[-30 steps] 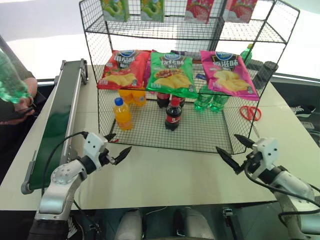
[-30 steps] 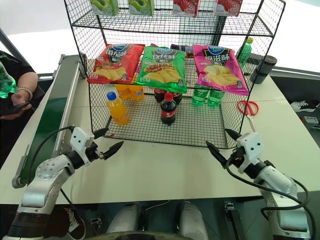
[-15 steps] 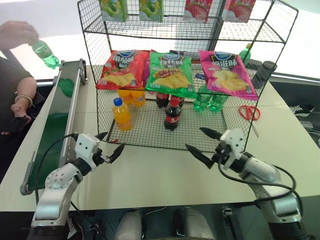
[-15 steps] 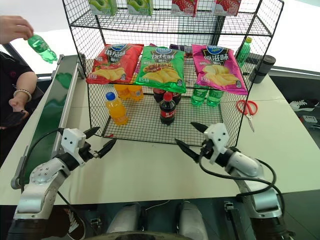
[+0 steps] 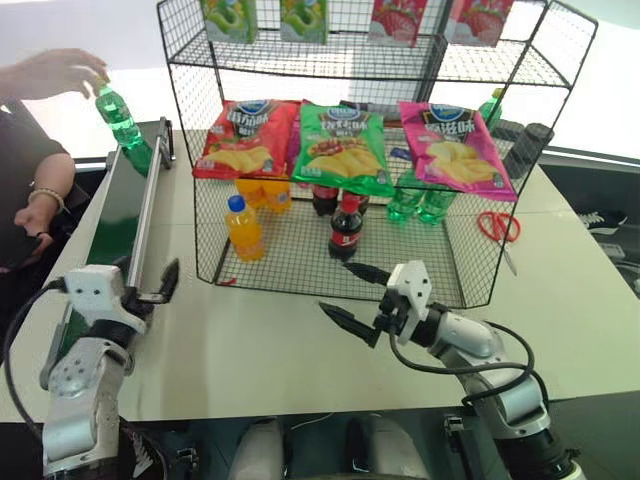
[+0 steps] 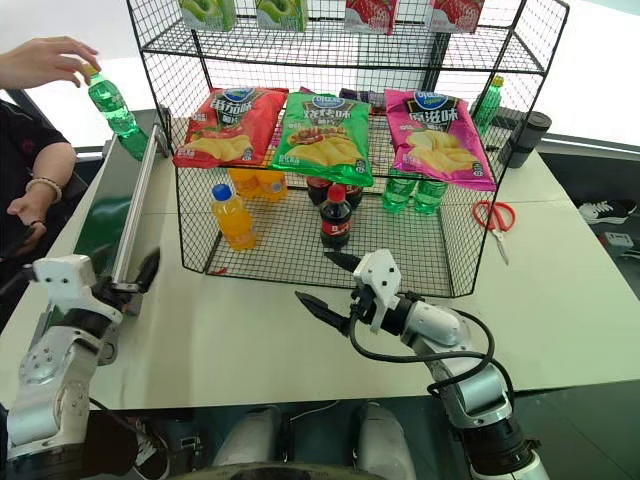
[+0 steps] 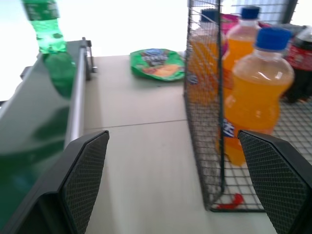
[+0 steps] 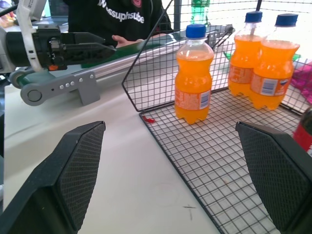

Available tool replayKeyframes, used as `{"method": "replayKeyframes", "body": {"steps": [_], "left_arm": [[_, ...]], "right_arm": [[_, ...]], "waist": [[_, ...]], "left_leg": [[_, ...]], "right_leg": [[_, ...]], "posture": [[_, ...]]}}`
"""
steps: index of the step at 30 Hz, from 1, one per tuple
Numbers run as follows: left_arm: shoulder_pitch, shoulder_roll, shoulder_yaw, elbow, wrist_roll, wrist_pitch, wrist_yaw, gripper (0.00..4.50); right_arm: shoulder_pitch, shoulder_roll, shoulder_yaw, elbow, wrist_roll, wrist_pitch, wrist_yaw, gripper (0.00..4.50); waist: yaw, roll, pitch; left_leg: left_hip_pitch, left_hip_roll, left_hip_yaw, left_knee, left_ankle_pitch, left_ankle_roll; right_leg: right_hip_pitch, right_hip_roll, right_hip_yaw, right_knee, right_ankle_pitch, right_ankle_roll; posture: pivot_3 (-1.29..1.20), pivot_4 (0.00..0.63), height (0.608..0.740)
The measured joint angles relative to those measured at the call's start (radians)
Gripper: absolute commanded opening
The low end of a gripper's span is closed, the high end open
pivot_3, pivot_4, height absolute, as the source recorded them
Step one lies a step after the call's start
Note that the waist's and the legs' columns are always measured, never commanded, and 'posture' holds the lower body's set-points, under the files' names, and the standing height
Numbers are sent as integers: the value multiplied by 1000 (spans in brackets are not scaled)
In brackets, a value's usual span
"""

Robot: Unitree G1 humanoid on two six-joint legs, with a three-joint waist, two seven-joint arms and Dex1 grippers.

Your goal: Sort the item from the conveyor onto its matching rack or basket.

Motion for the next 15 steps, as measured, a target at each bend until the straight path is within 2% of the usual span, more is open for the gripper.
{"method": "replayKeyframes", "body": {"steps": [7,15], "left_arm": [[-40,-31,125,49,7,-2,185,4500],[-40,-40,125,80,28,-7,251,4500]], "right_arm": [[-10,22,11,32,-2,-14,4,4462],[-24,34,43,38,-22,-15,1,4462]], "waist": [[0,-1,0],[0,-3,-1]], "left_leg": [[0,0,0,0,0,0],[0,0,0,0,0,0]], "right_leg": [[0,0,0,0,0,0],[0,0,0,0,0,0]], "posture": [[0,150,734],[0,150,734]]}}
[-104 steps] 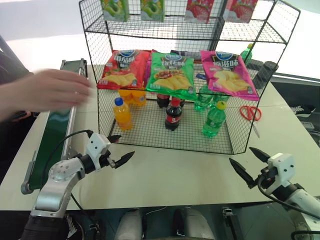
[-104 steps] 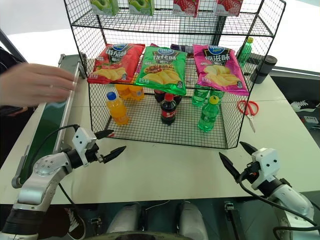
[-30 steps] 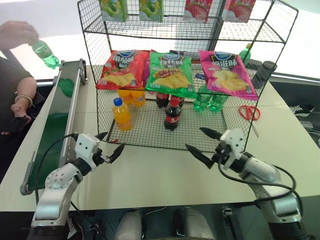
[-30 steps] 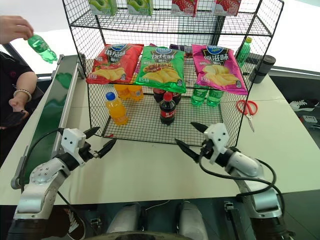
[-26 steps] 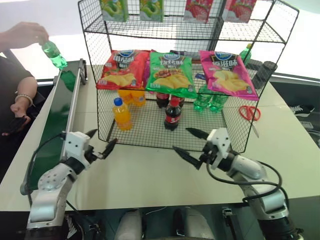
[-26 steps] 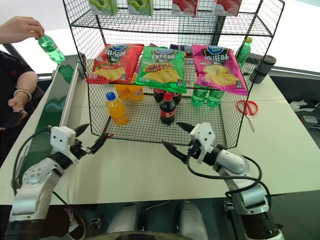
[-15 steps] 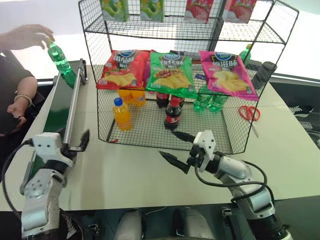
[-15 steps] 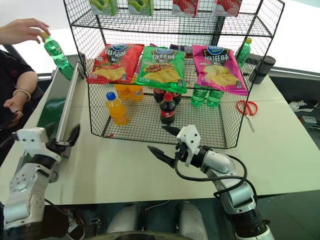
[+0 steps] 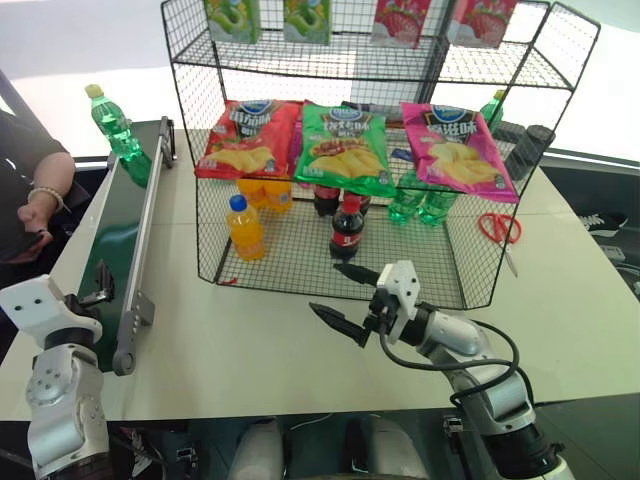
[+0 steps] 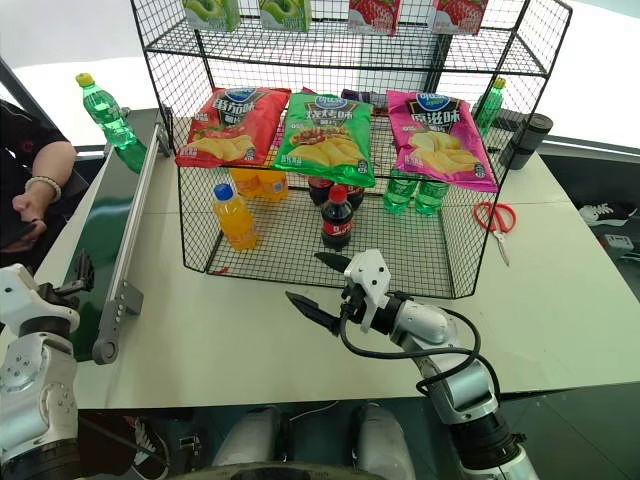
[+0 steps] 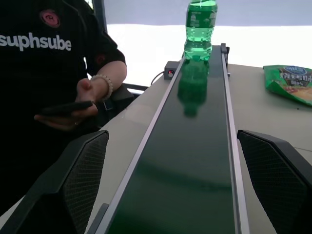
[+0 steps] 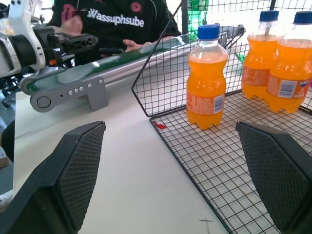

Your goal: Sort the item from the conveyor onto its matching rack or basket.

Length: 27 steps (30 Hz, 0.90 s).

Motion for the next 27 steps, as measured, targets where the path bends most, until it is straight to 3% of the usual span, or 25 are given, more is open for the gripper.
{"method": "replayKeyframes", "body": {"steps": [27], "left_arm": [[6,-48,-47,-2,45,0,22,4500]], "right_arm": [[-7,-5,5,-12,37,66,46,4462]], "waist": [[0,0,0]], "left_leg": [[-1,0,0,0,0,0]], "right_leg": [[-1,0,0,0,0,0]], "posture": [[0,150,734]]}}
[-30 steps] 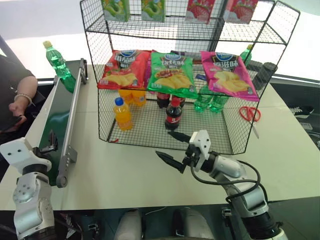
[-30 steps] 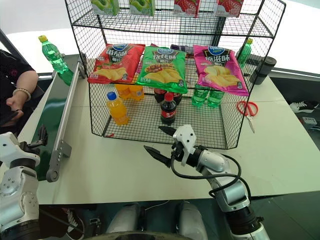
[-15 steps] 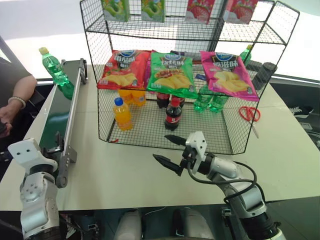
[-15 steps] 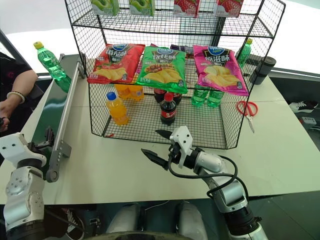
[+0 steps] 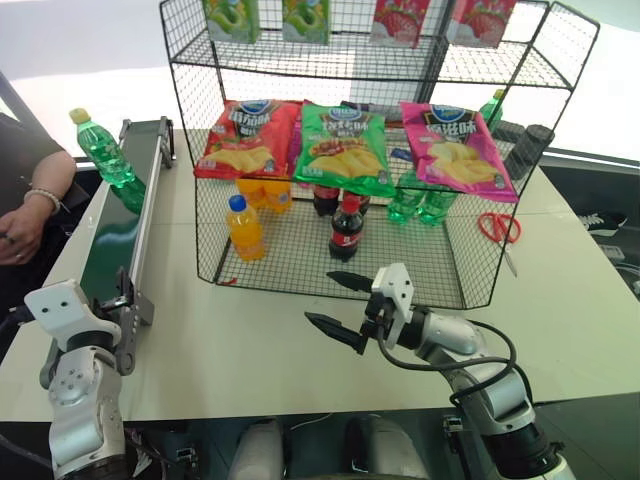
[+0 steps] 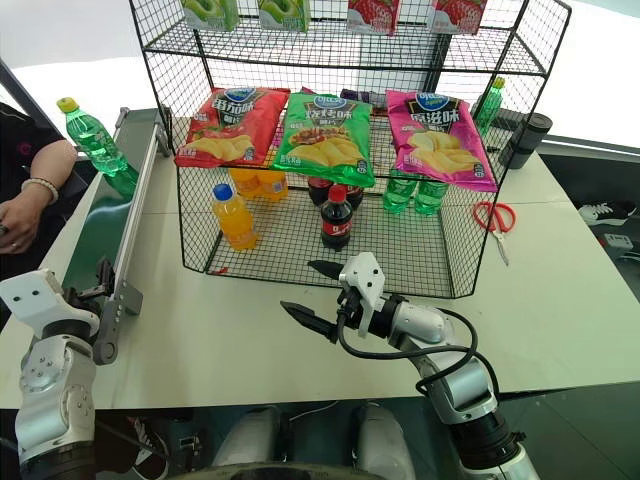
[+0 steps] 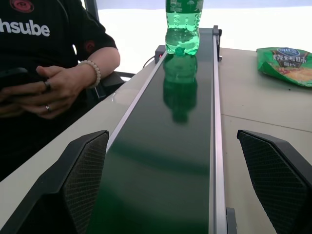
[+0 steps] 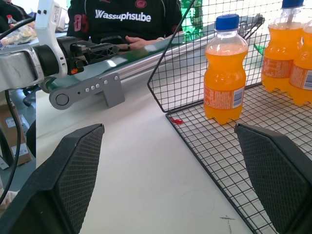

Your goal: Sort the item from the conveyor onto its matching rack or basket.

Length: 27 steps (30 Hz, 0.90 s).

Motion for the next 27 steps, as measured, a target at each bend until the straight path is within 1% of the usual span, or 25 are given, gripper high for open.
{"method": "replayKeyframes", "body": {"steps": [8,27], "left_arm": [[-26,-1,-9,1,6,-1,-2,4500],[-29,5,-20,17,5,-15,-4,4500]], "right_arm": [[-4,0,0,0,-1,0,3,4462],[2,-6,0,0,-7,-9,11,4462]], "waist": [[0,0,0],[0,0,0]], "left_leg": [[0,0,0,0,0,0],[0,0,0,0,0,0]], "right_leg": [[0,0,0,0,0,0],[0,0,0,0,0,0]], "posture": [[0,150,734],[0,150,734]]}}
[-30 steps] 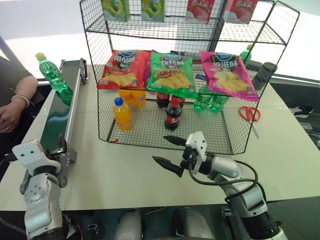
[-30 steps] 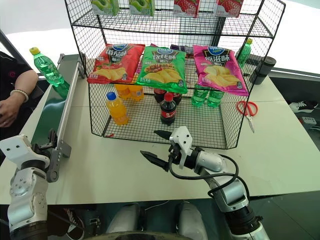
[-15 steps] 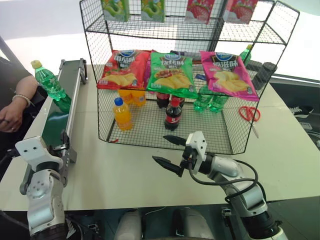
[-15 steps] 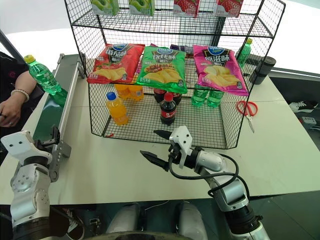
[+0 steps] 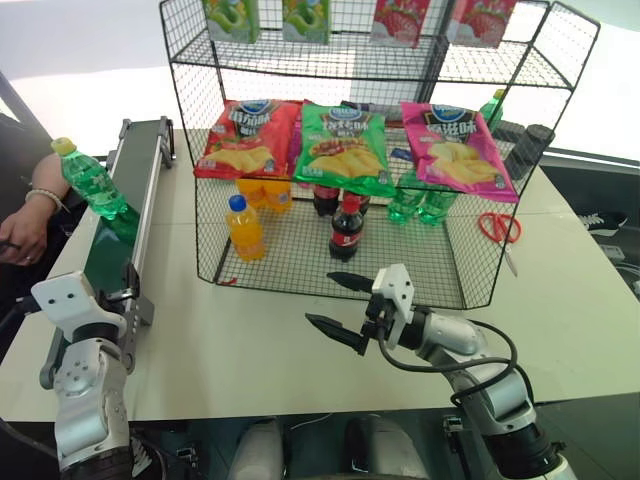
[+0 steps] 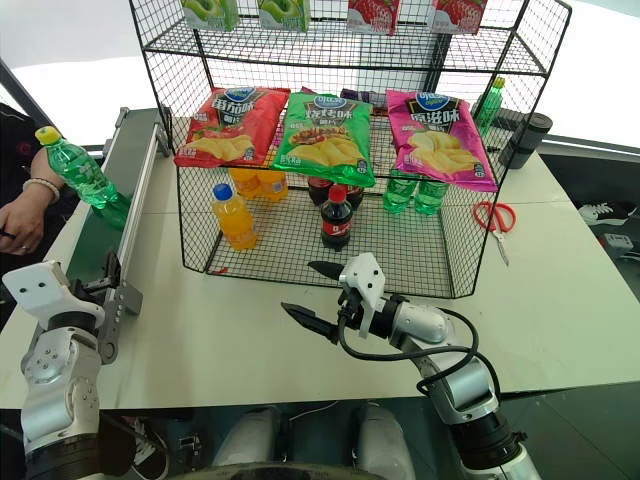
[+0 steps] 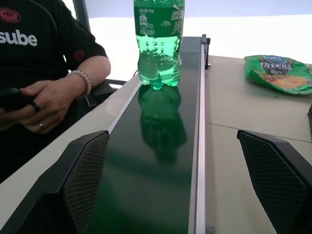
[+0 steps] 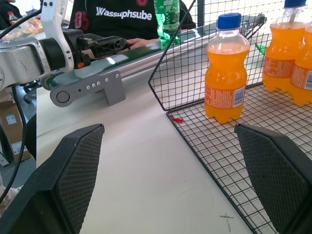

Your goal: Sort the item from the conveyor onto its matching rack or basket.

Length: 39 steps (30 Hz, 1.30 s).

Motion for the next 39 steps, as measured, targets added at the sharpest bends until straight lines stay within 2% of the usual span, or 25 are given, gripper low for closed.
{"method": "replayKeyframes", "body": {"steps": [39], "left_arm": [[-31,1,33,55,22,-46,74,4500]], "right_arm": [[-7,5,0,5,0,-13,10,4462]], "waist": [[0,0,0]], "left_leg": [[-1,0,0,0,0,0]], "right_leg": [[-1,-1,0,0,0,0]], "posture": [[0,150,734]]}}
